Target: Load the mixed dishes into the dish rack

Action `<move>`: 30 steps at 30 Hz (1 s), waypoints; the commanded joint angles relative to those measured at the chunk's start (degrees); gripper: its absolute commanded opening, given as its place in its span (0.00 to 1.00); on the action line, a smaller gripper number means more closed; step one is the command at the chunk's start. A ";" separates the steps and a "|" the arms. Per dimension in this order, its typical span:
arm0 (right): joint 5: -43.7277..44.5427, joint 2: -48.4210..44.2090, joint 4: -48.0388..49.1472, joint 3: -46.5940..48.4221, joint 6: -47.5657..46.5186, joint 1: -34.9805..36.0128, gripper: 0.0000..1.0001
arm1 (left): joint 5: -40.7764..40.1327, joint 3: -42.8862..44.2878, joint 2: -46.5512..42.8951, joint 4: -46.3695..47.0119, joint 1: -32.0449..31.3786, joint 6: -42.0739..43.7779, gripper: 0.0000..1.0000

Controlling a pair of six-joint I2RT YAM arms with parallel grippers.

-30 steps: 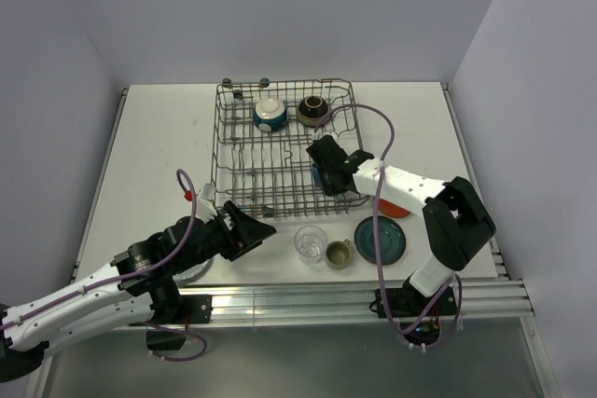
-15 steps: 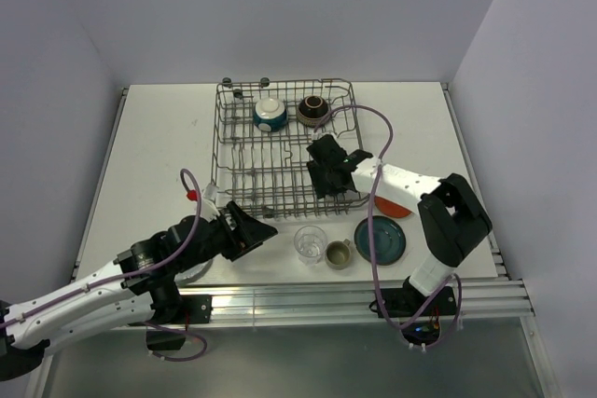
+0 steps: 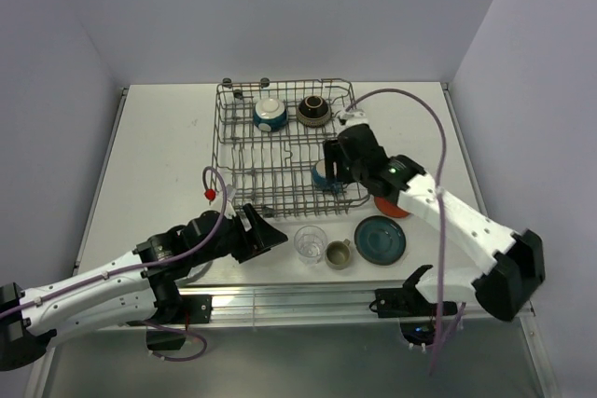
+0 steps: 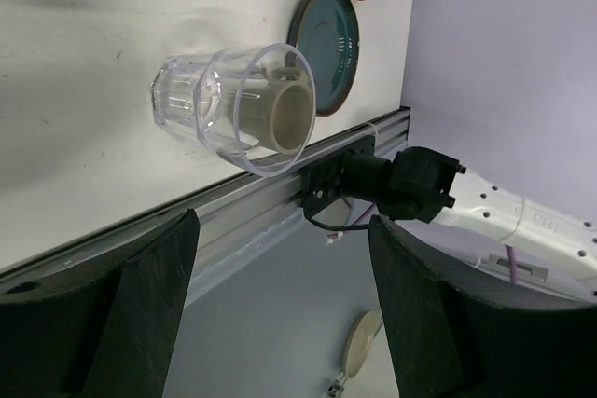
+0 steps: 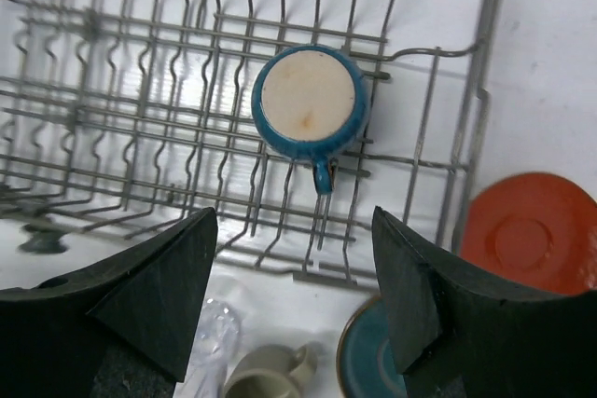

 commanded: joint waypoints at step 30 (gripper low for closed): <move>3.95 -13.14 0.11 -31.51 43.27 21.15 0.48 | -0.14 -1.71 -11.35 -2.97 -0.31 -0.55 0.78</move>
